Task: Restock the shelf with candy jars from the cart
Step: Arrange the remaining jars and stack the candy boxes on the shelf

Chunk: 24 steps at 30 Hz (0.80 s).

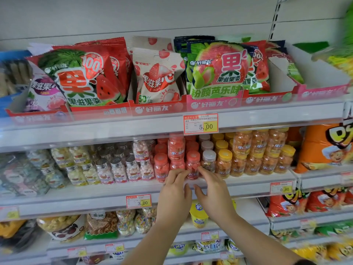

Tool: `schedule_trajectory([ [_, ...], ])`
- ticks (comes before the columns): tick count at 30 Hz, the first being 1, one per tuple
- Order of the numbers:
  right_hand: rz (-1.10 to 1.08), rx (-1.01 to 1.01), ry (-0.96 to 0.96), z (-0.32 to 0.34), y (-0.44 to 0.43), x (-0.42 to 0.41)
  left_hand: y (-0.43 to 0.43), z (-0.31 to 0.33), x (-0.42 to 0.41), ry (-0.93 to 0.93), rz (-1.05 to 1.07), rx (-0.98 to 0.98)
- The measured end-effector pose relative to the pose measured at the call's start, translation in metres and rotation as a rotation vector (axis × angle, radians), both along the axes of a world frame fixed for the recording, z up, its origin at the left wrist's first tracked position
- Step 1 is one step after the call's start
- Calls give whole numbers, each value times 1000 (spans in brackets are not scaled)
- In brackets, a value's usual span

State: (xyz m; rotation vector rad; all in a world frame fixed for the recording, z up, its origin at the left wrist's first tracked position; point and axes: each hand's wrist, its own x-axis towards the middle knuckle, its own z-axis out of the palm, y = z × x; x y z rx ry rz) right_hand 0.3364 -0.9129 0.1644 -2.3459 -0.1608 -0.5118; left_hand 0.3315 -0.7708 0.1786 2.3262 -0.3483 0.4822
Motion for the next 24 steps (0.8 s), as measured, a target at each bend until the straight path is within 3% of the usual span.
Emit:
schedule_trajectory([
  [8, 0, 34, -30, 1, -29, -9, -17, 0, -1, -113, -73, 141],
  [18, -20, -322, -110, -30, -77, -12, -43, -15, 8, -144, -127, 435],
  [24, 12, -330, -79, -35, -81, -12, -43, -21, 4, -206, -104, 479],
])
